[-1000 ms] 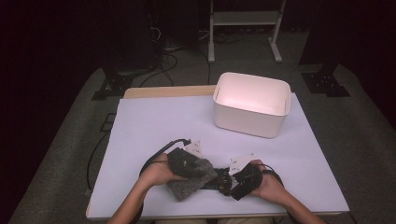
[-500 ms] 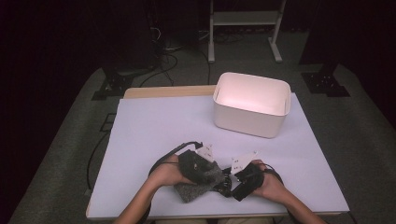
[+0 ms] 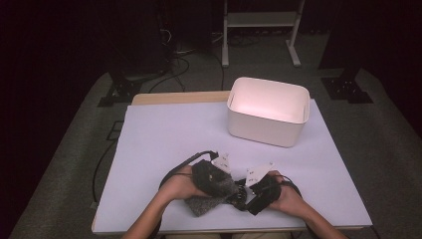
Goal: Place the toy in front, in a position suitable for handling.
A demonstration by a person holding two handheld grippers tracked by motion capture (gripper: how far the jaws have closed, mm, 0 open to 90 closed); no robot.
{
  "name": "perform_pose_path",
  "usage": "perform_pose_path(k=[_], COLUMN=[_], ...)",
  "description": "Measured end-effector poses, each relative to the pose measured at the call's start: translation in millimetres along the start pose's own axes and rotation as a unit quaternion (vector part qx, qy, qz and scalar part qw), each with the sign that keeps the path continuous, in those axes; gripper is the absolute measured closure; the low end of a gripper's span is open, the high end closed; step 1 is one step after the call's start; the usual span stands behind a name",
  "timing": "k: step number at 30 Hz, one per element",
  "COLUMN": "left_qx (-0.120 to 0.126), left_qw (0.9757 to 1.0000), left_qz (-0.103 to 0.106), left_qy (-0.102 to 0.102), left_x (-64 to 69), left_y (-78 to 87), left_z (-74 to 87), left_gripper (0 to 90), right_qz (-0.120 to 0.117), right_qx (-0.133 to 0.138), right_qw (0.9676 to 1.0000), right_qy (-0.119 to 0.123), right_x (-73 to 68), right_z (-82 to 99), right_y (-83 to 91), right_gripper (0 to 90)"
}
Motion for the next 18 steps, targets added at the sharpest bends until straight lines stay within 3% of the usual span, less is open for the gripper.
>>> perform_pose_path(k=[4,7,12,18], left_qx=[0.009,0.008,0.021,0.025], left_qw=[0.9998,0.9999,0.9996,0.9994], left_qz=[0.016,0.014,0.021,0.022], left_qy=[0.002,-0.001,0.001,0.004], left_x=[1.2,2.3,0.8,0.8], left_y=[-5.3,-5.8,-6.5,-6.5], left_z=[2.8,3.4,5.4,6.0], left_gripper=[68.2,72.9,74.3,74.4], right_qz=[0.003,0.005,0.025,0.023], right_qx=[-0.005,-0.009,-0.018,-0.016], right_qw=[1.0,0.9999,0.9995,0.9995], right_qy=[0.006,0.006,0.005,0.012], right_x=[-2.1,-3.2,-2.7,-3.5], right_z=[0.1,0.3,1.4,1.8], right_y=[-1.3,-2.6,-5.9,-4.9], right_gripper=[15.4,12.8,12.8,14.6])
Point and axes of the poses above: each handheld gripper's, and its own axes: y roughly backward along the jaws, z roughly out of its underside, x roughly to its right, the point moved 7 cm from there along -y, roughly forward along the jaws, and after that the axes turned 3 degrees about z, right-handed, at the moved point
